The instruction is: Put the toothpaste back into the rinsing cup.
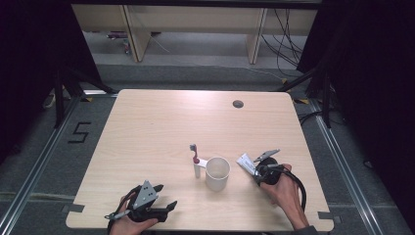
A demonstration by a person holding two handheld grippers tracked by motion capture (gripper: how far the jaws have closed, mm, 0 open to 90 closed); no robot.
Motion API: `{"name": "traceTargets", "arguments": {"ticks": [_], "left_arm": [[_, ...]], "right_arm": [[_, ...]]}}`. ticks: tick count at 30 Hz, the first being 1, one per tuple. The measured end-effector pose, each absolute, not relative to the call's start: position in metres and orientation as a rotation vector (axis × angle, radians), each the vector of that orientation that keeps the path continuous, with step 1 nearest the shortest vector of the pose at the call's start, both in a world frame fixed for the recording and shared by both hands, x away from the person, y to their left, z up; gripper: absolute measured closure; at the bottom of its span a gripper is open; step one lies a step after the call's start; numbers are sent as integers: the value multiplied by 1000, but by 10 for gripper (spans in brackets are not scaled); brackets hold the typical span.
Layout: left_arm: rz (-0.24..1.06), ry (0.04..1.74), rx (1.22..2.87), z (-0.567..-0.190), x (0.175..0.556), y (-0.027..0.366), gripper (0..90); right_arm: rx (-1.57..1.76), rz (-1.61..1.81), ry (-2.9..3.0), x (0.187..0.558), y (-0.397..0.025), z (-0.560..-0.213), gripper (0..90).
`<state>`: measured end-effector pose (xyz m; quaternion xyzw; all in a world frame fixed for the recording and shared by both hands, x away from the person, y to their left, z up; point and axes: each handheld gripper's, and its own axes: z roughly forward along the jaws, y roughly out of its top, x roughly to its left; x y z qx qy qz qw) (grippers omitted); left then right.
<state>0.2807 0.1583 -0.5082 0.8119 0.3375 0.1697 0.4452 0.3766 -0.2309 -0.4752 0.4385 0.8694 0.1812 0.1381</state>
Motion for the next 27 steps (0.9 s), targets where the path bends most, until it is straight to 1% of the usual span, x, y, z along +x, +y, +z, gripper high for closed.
{"name": "traceTargets", "arguments": {"ticks": [8, 13, 20, 27], "left_arm": [[434, 830, 2032, -507, 281, 160, 268], [422, 837, 2011, -508, 281, 158, 268], [425, 829, 2026, -508, 281, 159, 268], [424, 827, 2027, -508, 281, 159, 268]], "right_arm": [[1271, 491, 2536, 381, -230, -474, 689], [1278, 486, 2538, 383, -231, -476, 698], [1262, 447, 2556, 385, -236, -480, 749], [1280, 449, 2567, 386, -237, -480, 757]]}}
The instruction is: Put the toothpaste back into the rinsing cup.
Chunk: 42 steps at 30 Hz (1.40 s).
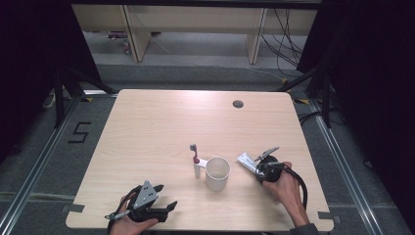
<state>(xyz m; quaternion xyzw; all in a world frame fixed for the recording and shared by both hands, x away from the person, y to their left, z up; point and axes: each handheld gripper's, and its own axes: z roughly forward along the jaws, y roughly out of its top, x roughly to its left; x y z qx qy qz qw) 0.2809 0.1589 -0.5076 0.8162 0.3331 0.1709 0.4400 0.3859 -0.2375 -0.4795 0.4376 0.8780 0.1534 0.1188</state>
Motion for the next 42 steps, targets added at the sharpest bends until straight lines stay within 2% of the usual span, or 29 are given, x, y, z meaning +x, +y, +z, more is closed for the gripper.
{"name": "traceTargets", "arguments": {"ticks": [14, 31, 42], "left_arm": [[428, 830, 2017, -507, 282, 160, 272], [426, 840, 2011, -508, 281, 159, 272], [433, 826, 2035, -507, 282, 161, 272]], "right_arm": [[1245, 467, 2597, 386, -245, -475, 766], [1196, 968, 2395, 378, -259, -435, 767], [1121, 1195, 2299, 375, -248, -418, 768]]}}
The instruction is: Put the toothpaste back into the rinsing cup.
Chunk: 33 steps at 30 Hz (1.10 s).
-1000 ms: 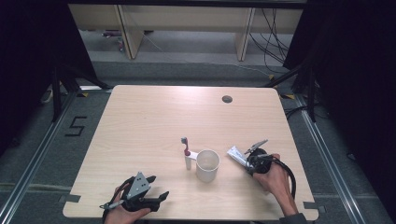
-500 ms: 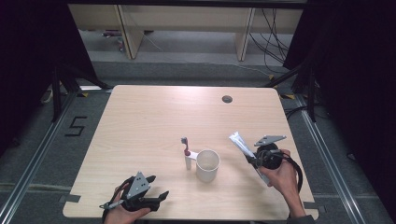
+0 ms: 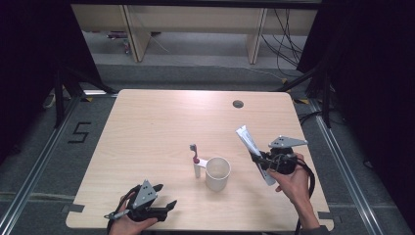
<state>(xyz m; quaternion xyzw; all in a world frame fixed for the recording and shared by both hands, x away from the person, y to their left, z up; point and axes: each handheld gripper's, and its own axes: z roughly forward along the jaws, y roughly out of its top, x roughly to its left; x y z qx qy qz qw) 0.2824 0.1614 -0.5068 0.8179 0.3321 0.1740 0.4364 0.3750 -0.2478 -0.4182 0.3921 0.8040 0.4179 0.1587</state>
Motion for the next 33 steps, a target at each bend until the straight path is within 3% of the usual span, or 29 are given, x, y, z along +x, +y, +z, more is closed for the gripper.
{"name": "traceTargets", "arguments": {"ticks": [12, 33], "left_arm": [[442, 823, 2046, -506, 282, 162, 272], [425, 838, 2010, -507, 281, 161, 272]], "right_arm": [[1086, 1512, 2205, 377, -219, -405, 768], [953, 1684, 2149, 386, -166, -402, 768]]}}
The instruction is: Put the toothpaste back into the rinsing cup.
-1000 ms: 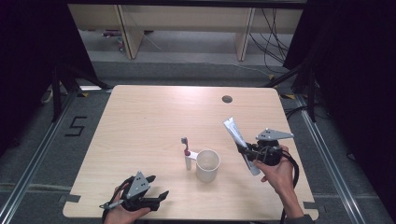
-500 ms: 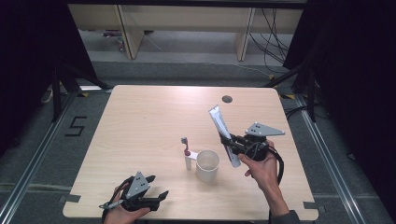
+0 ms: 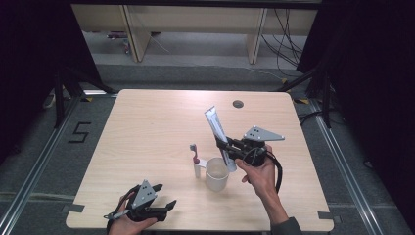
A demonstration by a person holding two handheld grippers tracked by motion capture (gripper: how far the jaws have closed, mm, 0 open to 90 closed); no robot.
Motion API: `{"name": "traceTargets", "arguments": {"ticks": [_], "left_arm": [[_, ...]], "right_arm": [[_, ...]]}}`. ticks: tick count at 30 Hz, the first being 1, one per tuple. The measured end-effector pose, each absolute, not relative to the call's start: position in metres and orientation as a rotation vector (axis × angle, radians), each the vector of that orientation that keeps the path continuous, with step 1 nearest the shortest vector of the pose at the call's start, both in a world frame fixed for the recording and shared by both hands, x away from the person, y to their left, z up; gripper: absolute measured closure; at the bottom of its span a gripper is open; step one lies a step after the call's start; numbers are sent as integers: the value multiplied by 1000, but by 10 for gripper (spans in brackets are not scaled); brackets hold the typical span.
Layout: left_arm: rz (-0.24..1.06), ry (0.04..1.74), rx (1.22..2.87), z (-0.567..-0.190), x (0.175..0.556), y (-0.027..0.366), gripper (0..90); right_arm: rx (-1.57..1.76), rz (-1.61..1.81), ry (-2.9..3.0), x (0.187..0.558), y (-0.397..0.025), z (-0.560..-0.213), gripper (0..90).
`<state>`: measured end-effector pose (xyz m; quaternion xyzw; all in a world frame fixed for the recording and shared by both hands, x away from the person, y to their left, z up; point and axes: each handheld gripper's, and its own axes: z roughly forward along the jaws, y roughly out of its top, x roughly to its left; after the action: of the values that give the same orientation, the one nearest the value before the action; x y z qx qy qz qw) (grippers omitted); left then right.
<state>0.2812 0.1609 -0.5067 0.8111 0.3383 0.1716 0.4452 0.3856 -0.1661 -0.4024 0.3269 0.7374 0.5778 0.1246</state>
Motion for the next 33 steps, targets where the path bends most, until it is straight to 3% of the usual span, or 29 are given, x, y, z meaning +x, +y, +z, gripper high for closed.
{"name": "traceTargets", "arguments": {"ticks": [33], "left_arm": [[424, 826, 2026, -508, 281, 160, 272]], "right_arm": [[917, 1691, 2207, 381, -145, -448, 765]]}}
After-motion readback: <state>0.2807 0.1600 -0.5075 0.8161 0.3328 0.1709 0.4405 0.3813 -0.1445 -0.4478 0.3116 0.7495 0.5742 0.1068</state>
